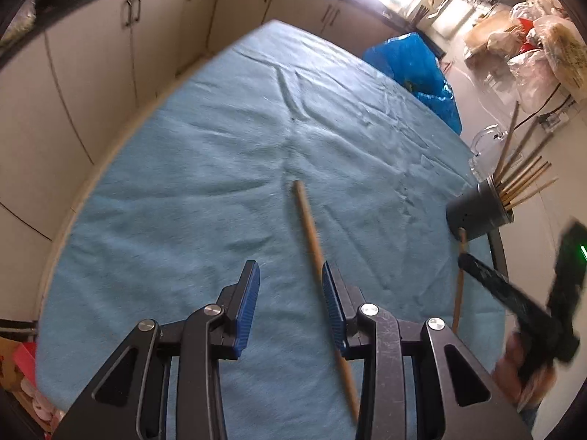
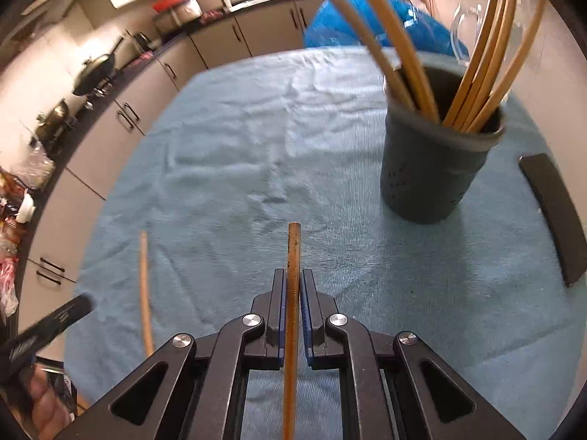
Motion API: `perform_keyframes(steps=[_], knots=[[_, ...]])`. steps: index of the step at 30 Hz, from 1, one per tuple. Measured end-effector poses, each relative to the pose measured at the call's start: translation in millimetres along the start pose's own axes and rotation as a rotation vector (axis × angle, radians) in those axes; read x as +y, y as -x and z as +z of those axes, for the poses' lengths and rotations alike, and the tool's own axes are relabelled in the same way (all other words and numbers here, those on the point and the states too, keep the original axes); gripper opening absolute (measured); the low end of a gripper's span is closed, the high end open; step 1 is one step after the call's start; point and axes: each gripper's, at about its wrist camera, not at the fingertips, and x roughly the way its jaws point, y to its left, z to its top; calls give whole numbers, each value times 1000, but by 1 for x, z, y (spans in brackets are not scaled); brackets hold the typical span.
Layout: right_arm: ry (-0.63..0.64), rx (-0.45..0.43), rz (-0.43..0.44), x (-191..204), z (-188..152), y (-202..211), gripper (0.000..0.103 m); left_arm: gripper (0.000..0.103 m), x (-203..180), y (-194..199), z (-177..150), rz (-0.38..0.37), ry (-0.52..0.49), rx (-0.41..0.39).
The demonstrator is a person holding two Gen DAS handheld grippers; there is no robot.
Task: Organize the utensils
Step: 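Close the right gripper on a chopstick while the left gripper grasps the last one, then lift the held chopsticks upright with both grippers and carry them toward the black cup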
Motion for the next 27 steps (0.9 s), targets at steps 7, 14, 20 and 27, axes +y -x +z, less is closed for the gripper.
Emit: perform_keyframes(steps=[7, 14, 20, 27], knots=[[34, -64, 66, 3, -9, 30, 8, 34, -23, -51, 36, 68, 38, 92], [27, -90, 94, -6, -12, 37, 8, 8, -42, -74, 43, 180, -10, 98], [27, -118, 116, -9, -14, 46, 8, 7, -51, -52, 28, 142, -54, 20], [41, -233, 128, -2, -20, 77, 8, 7, -74, 35, 11, 56, -131, -197]])
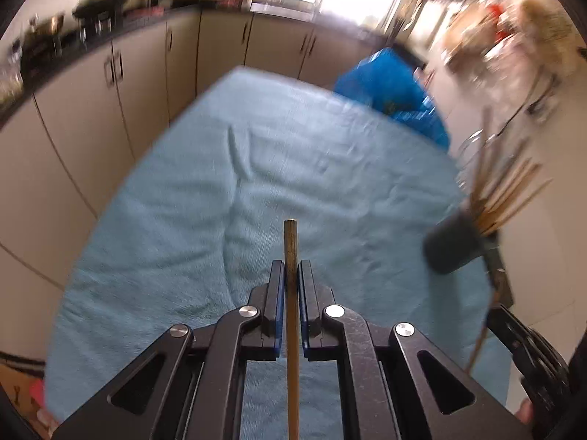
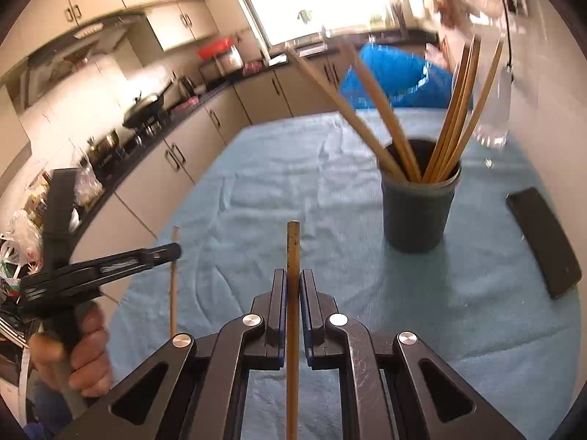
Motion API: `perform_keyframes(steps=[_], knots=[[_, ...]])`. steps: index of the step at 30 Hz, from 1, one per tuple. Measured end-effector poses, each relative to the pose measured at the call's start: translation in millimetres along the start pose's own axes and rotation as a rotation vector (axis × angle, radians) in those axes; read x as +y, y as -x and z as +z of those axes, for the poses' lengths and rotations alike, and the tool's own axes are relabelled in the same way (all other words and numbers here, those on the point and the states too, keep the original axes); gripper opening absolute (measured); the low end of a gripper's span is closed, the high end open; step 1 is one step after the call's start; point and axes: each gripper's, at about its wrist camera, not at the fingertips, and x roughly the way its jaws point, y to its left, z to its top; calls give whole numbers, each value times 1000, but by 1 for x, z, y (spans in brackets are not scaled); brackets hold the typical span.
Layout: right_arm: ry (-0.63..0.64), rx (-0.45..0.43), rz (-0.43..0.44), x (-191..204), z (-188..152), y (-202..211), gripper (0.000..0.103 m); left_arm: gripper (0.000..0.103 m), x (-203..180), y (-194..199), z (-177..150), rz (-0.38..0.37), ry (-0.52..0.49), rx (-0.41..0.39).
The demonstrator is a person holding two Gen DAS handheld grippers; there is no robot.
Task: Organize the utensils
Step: 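Lift the held chopsticks upright with both grippers and carry them toward the black cup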
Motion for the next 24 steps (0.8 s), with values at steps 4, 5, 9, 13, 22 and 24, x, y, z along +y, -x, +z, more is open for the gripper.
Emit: perform_keyframes(steps=[4, 5, 9, 13, 22, 24], knots=[[25, -114, 7, 11, 0, 28, 8, 7, -8, 45, -2, -28, -16, -128], [35, -136, 3, 13, -1, 33, 8, 7, -10, 57, -5, -34, -22, -161], [67, -227, -21, 24, -5, 51, 8, 7, -18, 83, -12, -38, -49, -242], [67, -263, -27, 27, -6, 59, 8, 7, -27, 90, -13, -49, -61, -268], [74, -330, -53, 30, -6, 72, 8, 7, -27, 95, -15, -52, -59, -270], [72, -337, -50, 30, -6, 74, 8, 7, -28, 95, -16, -53, -59, -271]])
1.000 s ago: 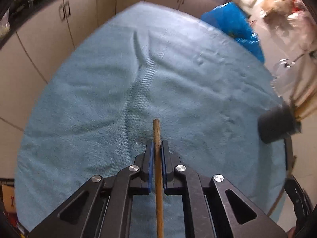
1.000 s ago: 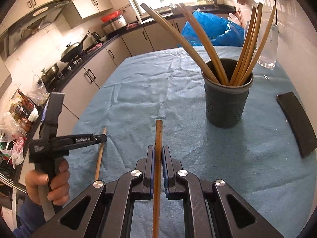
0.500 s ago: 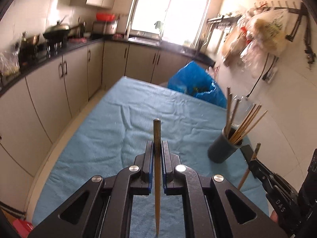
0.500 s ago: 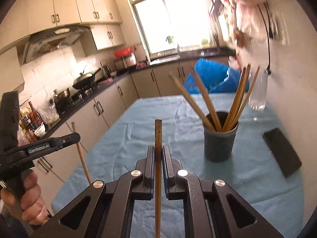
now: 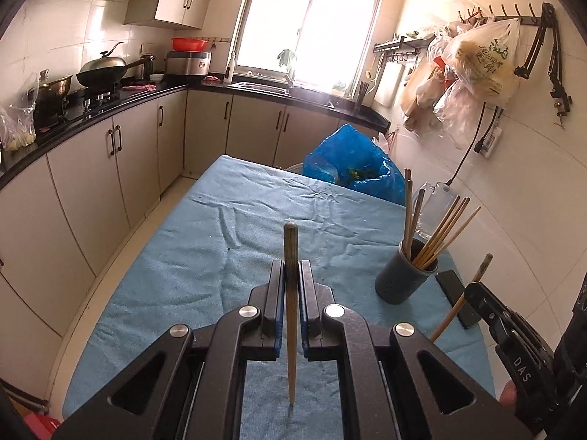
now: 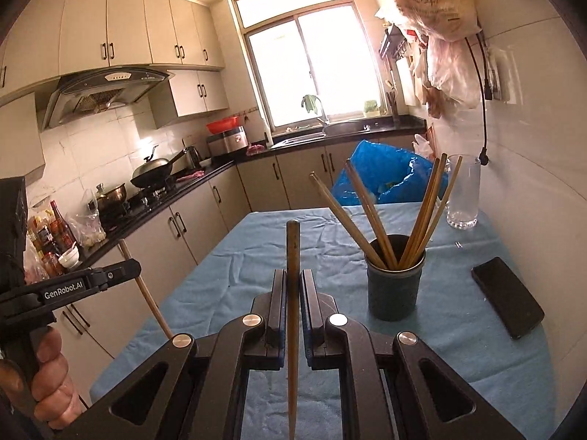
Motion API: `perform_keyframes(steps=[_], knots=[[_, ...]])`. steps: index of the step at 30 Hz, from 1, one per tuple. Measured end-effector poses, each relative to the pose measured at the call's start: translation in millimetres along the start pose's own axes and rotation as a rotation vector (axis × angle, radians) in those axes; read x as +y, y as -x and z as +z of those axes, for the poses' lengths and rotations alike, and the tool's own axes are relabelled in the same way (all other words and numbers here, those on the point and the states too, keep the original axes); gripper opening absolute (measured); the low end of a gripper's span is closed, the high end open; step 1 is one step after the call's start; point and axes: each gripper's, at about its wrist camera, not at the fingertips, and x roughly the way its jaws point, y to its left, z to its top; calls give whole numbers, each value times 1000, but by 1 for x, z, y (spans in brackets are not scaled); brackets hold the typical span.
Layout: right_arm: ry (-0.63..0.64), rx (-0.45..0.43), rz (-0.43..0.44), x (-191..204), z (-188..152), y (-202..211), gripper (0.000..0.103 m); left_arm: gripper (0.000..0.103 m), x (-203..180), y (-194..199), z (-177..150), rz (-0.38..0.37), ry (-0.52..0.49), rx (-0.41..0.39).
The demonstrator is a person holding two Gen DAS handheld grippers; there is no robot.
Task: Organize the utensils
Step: 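Lift the held chopsticks upright with both grippers and carry them toward the black cup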
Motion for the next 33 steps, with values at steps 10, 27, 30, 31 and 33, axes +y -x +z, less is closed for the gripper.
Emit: perform_keyframes(steps=[10, 27, 30, 31, 33], knots=[[-3, -18, -11, -4, 1, 6, 8, 7, -3, 3, 0, -8, -9, -4], [-25, -40, -10, -12, 2, 16, 8, 7, -12, 14, 1, -20, -23, -22], [-30, -44, -10, -15, 2, 19, 8, 7, -12, 14, 1, -22, -24, -21], [-31, -45, -10, -14, 2, 20, 8, 7, -13, 15, 1, -22, -26, -22], [-38, -48, -13, -17, 2, 22, 8, 7, -15, 15, 1, -23, -30, -20]])
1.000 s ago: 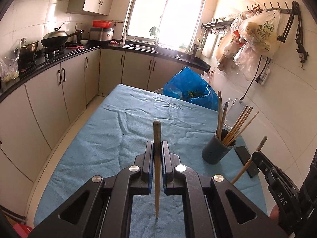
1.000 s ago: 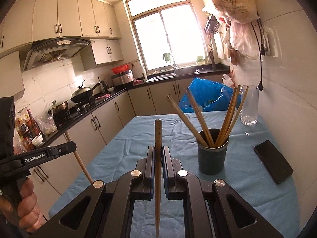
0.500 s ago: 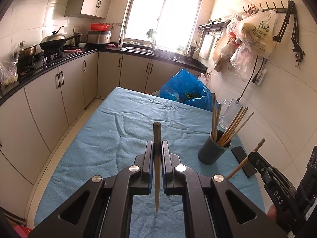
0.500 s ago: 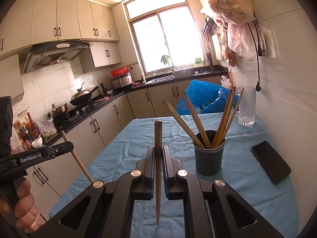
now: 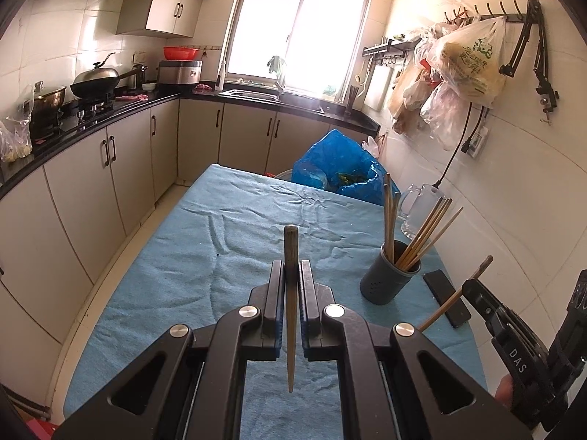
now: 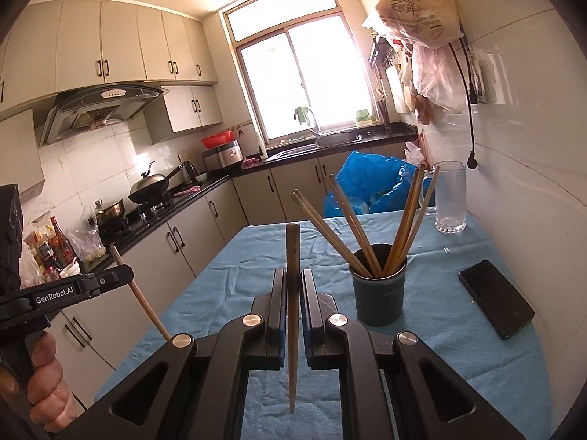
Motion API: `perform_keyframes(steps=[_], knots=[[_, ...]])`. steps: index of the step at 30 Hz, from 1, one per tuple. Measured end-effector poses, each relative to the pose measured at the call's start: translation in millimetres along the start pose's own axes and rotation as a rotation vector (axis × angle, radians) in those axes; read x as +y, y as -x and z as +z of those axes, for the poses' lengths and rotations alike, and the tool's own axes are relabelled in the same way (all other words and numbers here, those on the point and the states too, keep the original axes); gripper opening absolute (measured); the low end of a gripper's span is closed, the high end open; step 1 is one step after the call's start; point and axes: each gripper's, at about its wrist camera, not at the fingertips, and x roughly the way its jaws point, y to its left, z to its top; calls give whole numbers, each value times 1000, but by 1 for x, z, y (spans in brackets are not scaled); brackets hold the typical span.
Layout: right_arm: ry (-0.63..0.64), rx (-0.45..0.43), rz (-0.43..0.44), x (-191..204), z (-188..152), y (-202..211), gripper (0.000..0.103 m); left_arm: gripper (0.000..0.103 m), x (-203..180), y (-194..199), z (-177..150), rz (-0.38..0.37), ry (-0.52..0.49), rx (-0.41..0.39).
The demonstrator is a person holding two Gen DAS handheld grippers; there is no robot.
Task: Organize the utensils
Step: 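Lift the held chopsticks upright with both grippers and carry them toward the black cup, then lower the held chopsticks into the black cup with both grippers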
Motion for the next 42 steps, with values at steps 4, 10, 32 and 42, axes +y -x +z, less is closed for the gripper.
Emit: perform_keyframes(steps=[4, 10, 32, 42], knots=[[-12, -9, -2, -4, 2, 5, 8, 7, -4, 0, 0, -2, -5, 1], [-28, -23, -8, -12, 5, 13, 8, 7, -10, -1, 1, -6, -13, 7], [-120, -182, -73, -73, 68, 60, 8, 7, -93, 3, 63, -116, -120, -63], [-163, -222, -79, -96, 111, 51, 8, 7, -143, -21, 107, -146, -140, -103]])
